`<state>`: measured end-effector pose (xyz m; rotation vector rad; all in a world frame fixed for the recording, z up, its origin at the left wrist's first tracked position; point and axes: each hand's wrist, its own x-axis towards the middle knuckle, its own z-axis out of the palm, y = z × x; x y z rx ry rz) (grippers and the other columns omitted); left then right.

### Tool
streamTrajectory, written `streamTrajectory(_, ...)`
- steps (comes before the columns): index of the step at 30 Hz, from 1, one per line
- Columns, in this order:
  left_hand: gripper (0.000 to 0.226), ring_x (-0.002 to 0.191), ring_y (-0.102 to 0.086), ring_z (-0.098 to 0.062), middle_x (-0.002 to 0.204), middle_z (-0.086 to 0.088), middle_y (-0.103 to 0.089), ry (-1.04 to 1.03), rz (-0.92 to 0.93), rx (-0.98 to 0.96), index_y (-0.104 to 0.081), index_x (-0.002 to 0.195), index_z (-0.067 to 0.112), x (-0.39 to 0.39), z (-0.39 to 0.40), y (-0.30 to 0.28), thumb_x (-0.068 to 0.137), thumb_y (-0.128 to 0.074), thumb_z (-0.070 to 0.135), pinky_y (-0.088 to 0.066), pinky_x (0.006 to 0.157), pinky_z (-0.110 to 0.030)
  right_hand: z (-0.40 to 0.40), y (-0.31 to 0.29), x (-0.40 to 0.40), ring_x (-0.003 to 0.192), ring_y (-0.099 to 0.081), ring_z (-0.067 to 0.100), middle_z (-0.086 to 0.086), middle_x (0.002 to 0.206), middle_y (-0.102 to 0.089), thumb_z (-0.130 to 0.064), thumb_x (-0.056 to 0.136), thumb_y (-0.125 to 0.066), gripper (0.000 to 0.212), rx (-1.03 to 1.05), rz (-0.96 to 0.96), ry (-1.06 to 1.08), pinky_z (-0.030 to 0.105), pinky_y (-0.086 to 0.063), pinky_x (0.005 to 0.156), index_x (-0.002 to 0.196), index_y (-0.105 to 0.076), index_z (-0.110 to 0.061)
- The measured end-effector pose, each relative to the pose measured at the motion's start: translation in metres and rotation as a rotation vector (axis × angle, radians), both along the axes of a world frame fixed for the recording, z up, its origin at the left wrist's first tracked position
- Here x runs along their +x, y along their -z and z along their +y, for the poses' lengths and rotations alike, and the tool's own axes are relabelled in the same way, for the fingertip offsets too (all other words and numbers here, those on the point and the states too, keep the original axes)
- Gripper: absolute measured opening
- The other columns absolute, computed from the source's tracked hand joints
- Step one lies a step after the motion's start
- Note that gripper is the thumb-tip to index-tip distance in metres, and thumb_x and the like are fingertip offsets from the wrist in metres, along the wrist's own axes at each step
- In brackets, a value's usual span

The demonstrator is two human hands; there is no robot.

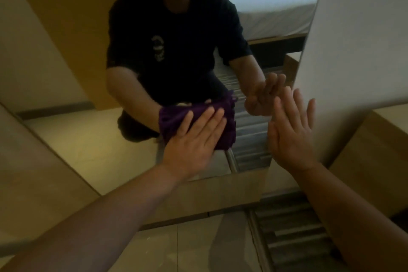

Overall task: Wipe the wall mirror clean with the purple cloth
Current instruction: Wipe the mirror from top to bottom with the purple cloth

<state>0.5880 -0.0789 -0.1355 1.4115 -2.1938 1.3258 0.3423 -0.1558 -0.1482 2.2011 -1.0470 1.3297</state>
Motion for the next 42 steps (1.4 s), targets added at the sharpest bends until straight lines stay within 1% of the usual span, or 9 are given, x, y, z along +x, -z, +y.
streamTrajectory(6,0.062,0.148,-0.018,-0.033,0.16,-0.014,-0.021,0.003,0.132,-0.183,-0.019,0.154,0.007,-0.06,-0.038,-0.12,0.1,-0.038,0.031,-0.011,0.117,-0.056,-0.014,-0.017,-0.024,0.152,-0.002,0.028,0.018,0.161,-0.014,-0.028,0.106,-0.028,0.052,0.05,-0.05,0.086,0.055,-0.001,0.122,0.153,-0.023,-0.005)
streamTrajectory(11,0.055,0.146,-0.022,-0.033,0.159,-0.013,-0.024,0.012,0.13,-0.253,-0.022,0.153,0.007,-0.083,-0.054,-0.138,0.104,-0.031,0.028,-0.012,0.117,-0.054,-0.051,-0.048,-0.044,0.15,-0.003,0.029,0.027,0.159,-0.02,-0.027,0.106,-0.027,0.054,-0.041,-0.123,0.138,0.055,-0.002,0.121,0.154,-0.017,-0.005)
streamTrajectory(16,0.053,0.146,-0.024,-0.032,0.158,-0.014,-0.026,0.079,-0.054,-0.225,-0.021,0.152,0.003,-0.09,-0.066,-0.09,0.104,-0.021,0.023,-0.012,0.117,-0.051,-0.091,-0.041,-0.046,0.147,-0.01,0.032,0.033,0.154,-0.027,-0.025,0.106,-0.031,0.052,-0.143,-0.11,0.114,0.06,-0.009,0.118,0.151,-0.024,0.0)
streamTrajectory(21,0.057,0.147,-0.019,-0.032,0.159,-0.016,-0.022,0.146,-0.214,-0.119,-0.021,0.152,0.0,-0.089,-0.069,-0.011,0.101,-0.024,0.023,-0.013,0.118,-0.048,-0.114,-0.025,-0.041,0.149,0.002,0.028,0.009,0.163,-0.001,-0.029,0.105,-0.041,0.061,-0.203,-0.068,0.131,0.058,-0.006,0.119,0.154,-0.014,-0.005)
streamTrajectory(24,0.063,0.149,-0.006,-0.036,0.159,-0.018,-0.018,0.172,-0.289,0.054,-0.026,0.151,-0.001,-0.072,-0.055,0.065,0.092,-0.037,0.02,0.001,0.121,-0.049,-0.113,-0.029,-0.041,0.149,-0.001,0.027,0.024,0.159,-0.016,-0.032,0.106,-0.032,0.057,-0.168,-0.084,0.147,0.054,-0.004,0.12,0.154,-0.018,-0.005)
streamTrajectory(27,0.067,0.149,0.0,-0.038,0.161,-0.018,-0.01,0.133,-0.329,0.19,-0.02,0.151,-0.003,-0.06,-0.046,0.119,0.088,-0.032,0.016,0.004,0.121,-0.049,-0.11,-0.028,-0.041,0.149,-0.002,0.027,0.028,0.157,-0.022,-0.035,0.107,-0.026,0.057,-0.138,-0.072,0.162,0.054,-0.004,0.121,0.155,-0.018,-0.006)
streamTrajectory(30,0.068,0.148,-0.005,-0.035,0.161,-0.016,-0.012,0.111,-0.323,0.265,-0.014,0.151,-0.004,-0.062,-0.044,0.125,0.088,-0.028,0.017,0.003,0.121,-0.048,-0.109,-0.03,-0.038,0.149,-0.006,0.033,0.028,0.157,-0.023,-0.034,0.107,-0.028,0.057,-0.114,-0.072,0.17,0.06,-0.009,0.12,0.155,-0.016,-0.008)
streamTrajectory(37,0.063,0.146,-0.024,-0.026,0.156,-0.012,-0.031,0.118,-0.315,0.613,-0.033,0.145,0.004,-0.053,-0.021,0.111,0.086,-0.021,0.021,0.003,0.119,-0.047,-0.093,-0.038,-0.041,0.149,-0.012,0.043,0.025,0.161,-0.016,-0.037,0.107,-0.026,0.059,0.023,-0.003,0.204,0.06,-0.009,0.121,0.156,-0.016,-0.008)
streamTrajectory(42,0.059,0.149,0.011,-0.029,0.162,-0.016,0.004,0.019,-0.37,0.738,-0.004,0.153,0.001,-0.035,0.007,0.106,0.099,-0.017,0.022,0.03,0.107,-0.045,-0.081,-0.045,-0.043,0.151,-0.008,0.039,0.022,0.164,-0.012,-0.042,0.107,-0.02,0.06,0.107,0.05,0.227,0.057,-0.008,0.122,0.157,-0.015,-0.009)
